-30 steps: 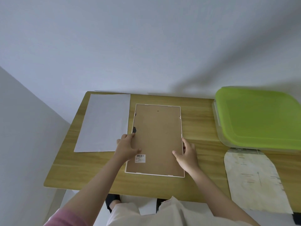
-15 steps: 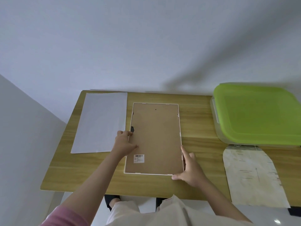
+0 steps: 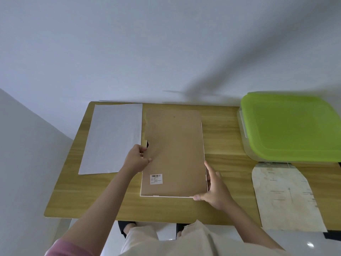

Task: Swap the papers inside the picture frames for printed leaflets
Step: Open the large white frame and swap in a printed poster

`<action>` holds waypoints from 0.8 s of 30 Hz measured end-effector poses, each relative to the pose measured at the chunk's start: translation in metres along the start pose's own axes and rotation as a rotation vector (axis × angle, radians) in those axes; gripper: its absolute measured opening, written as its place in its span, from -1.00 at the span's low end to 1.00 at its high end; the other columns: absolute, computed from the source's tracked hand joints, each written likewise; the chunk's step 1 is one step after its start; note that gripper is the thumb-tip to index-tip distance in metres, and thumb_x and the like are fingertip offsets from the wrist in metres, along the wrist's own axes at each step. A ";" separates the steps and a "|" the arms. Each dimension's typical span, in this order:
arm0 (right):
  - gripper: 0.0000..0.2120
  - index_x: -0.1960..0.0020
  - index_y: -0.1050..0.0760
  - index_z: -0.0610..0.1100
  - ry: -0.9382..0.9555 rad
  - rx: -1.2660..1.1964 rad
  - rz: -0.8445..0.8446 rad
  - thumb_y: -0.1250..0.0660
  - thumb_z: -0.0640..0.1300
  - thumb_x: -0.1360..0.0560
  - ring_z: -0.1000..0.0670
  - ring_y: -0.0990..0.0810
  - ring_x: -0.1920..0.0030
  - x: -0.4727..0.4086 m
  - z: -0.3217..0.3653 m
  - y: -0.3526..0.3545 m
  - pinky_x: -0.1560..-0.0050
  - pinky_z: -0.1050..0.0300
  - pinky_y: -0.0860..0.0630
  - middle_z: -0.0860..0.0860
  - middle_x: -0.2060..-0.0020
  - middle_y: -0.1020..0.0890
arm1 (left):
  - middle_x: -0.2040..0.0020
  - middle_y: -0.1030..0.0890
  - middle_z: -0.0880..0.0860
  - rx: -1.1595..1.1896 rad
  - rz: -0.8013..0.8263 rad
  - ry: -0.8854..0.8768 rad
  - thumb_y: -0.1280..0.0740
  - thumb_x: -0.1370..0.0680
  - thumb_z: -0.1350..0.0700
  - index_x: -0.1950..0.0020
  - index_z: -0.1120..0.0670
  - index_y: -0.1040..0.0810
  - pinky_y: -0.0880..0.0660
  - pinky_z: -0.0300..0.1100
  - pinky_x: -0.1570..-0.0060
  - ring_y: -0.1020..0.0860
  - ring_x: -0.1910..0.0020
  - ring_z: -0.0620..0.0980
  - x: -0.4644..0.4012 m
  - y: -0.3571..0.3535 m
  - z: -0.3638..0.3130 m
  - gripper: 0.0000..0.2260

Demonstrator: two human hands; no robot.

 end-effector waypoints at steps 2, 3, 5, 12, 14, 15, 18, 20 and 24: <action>0.21 -0.51 0.03 0.14 0.009 -0.021 -0.010 -0.66 -0.14 -0.09 0.09 -0.39 -0.11 0.000 0.003 -0.001 -0.07 0.26 -0.30 0.02 -0.11 -0.33 | -0.09 -0.48 0.06 0.036 -0.007 -0.003 -0.41 -0.44 0.26 -0.19 0.15 -0.40 -0.42 -0.14 0.06 -0.48 -0.01 0.04 0.000 0.003 0.002 -0.63; 0.20 -0.50 0.02 0.16 0.013 -0.029 -0.016 -0.66 -0.14 -0.09 0.09 -0.40 -0.10 0.000 0.005 -0.002 -0.07 0.26 -0.31 0.02 -0.11 -0.33 | -0.10 -0.48 0.07 0.059 -0.010 -0.002 -0.41 -0.44 0.26 -0.18 0.13 -0.40 -0.43 -0.13 0.07 -0.49 -0.02 0.04 -0.001 0.005 0.002 -0.65; 0.18 -0.49 -0.01 0.18 0.020 -0.044 -0.026 -0.65 -0.12 -0.09 0.12 -0.43 -0.08 -0.002 0.010 -0.005 -0.10 0.20 -0.41 0.04 -0.09 -0.34 | -0.10 -0.47 0.07 0.099 -0.014 -0.001 -0.39 -0.45 0.28 -0.14 0.10 -0.39 -0.46 -0.11 0.10 -0.49 -0.01 0.05 -0.002 0.011 0.002 -0.68; 0.06 -0.37 -0.16 0.30 0.021 -0.220 -0.012 -0.65 -0.10 -0.04 0.00 -0.54 -0.11 -0.018 0.032 -0.022 0.01 0.14 -0.58 -0.01 -0.17 -0.42 | -0.10 -0.50 0.12 0.165 -0.022 -0.006 -0.36 -0.46 0.30 -0.12 0.09 -0.36 -0.54 -0.05 0.08 -0.53 0.00 0.09 -0.013 0.038 0.001 -0.70; 0.01 -0.37 -0.21 0.24 0.014 -0.317 -0.007 -0.64 -0.24 -0.11 -0.01 -0.58 -0.01 -0.019 0.037 -0.025 0.22 0.31 -0.55 -0.01 -0.11 -0.47 | -0.10 -0.50 0.12 0.176 -0.030 -0.009 -0.36 -0.46 0.30 -0.11 0.08 -0.36 -0.54 -0.10 0.15 -0.53 0.00 0.08 -0.013 0.044 0.001 -0.70; -0.03 -0.38 -0.23 0.19 0.008 -0.358 -0.008 -0.62 -0.29 -0.14 0.01 -0.58 0.03 -0.019 0.040 -0.025 0.29 0.37 -0.51 0.01 -0.07 -0.48 | -0.10 -0.50 0.11 0.174 -0.034 -0.013 -0.36 -0.46 0.30 -0.10 0.08 -0.37 -0.54 -0.10 0.16 -0.53 -0.01 0.09 -0.013 0.045 0.001 -0.71; -0.13 -0.34 -0.29 0.12 -0.018 -0.471 -0.009 -0.57 -0.39 -0.21 0.05 -0.58 0.15 -0.018 0.046 -0.026 0.38 0.38 -0.47 0.04 0.02 -0.50 | -0.08 -0.51 0.13 0.140 -0.059 -0.032 -0.36 -0.45 0.29 -0.09 0.08 -0.37 -0.56 -0.03 0.12 -0.54 0.01 0.11 -0.010 0.050 0.000 -0.71; -0.16 -0.30 -0.30 0.15 -0.035 -0.517 -0.011 -0.57 -0.38 -0.21 0.00 -0.60 0.11 -0.018 0.046 -0.028 0.37 0.34 -0.49 0.01 0.00 -0.52 | -0.06 -0.51 0.16 0.106 -0.095 -0.048 -0.38 -0.44 0.27 -0.08 0.06 -0.39 -0.56 -0.02 0.12 -0.52 0.05 0.10 -0.008 0.054 -0.001 -0.71; -0.15 -0.34 -0.30 0.16 -0.031 -0.552 -0.028 -0.57 -0.34 -0.21 0.00 -0.52 0.06 -0.015 0.047 -0.027 0.36 0.39 -0.46 -0.03 -0.04 -0.45 | -0.02 -0.50 0.14 0.054 -0.160 -0.108 -0.40 -0.43 0.25 -0.06 0.02 -0.41 -0.51 -0.12 0.22 -0.49 0.12 0.05 0.001 0.062 -0.011 -0.71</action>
Point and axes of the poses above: each hand's wrist, its own x-axis away from the middle knuckle, its own y-axis out of the back of the hand, z = x × y, the point moved 7 cm from there along -x, towards the middle knuckle
